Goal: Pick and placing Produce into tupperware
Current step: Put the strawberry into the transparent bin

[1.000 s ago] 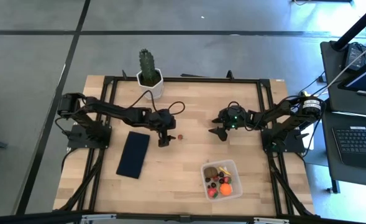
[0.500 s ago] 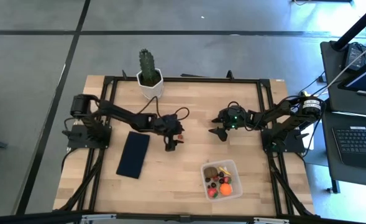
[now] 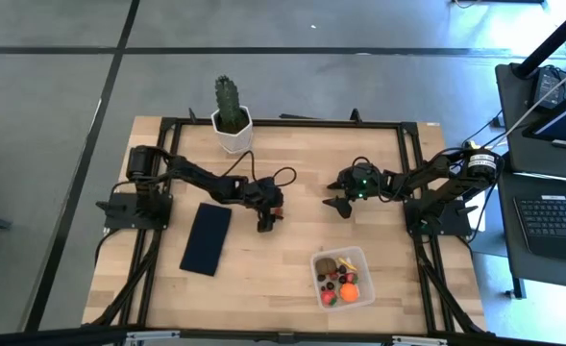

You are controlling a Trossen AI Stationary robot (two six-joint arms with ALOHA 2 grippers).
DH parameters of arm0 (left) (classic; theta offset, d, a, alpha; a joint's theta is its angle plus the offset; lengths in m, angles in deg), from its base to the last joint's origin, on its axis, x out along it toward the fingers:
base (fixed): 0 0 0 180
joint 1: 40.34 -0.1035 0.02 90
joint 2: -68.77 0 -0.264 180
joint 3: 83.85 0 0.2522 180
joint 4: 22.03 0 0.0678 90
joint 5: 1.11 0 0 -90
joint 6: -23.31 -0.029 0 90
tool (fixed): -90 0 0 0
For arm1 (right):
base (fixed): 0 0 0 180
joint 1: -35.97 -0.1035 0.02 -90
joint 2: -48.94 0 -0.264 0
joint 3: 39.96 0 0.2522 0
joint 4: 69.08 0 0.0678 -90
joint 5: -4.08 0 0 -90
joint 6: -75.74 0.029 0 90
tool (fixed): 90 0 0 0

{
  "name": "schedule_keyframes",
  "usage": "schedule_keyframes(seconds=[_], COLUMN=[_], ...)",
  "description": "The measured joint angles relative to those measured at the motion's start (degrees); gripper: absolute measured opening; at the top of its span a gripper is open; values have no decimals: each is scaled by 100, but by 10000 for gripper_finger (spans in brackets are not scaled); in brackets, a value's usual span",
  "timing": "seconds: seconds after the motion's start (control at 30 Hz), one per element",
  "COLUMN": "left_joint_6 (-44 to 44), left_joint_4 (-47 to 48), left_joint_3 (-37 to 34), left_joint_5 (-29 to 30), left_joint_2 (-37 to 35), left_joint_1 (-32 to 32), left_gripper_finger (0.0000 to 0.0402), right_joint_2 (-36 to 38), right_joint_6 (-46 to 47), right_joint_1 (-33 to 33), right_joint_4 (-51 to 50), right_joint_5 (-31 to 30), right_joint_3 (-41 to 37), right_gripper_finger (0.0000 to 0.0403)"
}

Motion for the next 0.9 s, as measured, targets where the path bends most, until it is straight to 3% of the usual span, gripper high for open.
schedule_keyframes(seconds=[0.37,0.9], left_joint_6=[46,68], left_joint_4=[550,607], left_joint_3=[31,7], left_joint_5=[22,38], left_joint_2=[-17,-27], left_joint_1=[-21,-21], left_gripper_finger=[231,177], right_joint_2=[4,4], right_joint_6=[-6,-6], right_joint_1=[0,0], right_joint_4=[0,0], right_joint_5=[2,4], right_joint_3=[2,2], right_gripper_finger=[339,339])
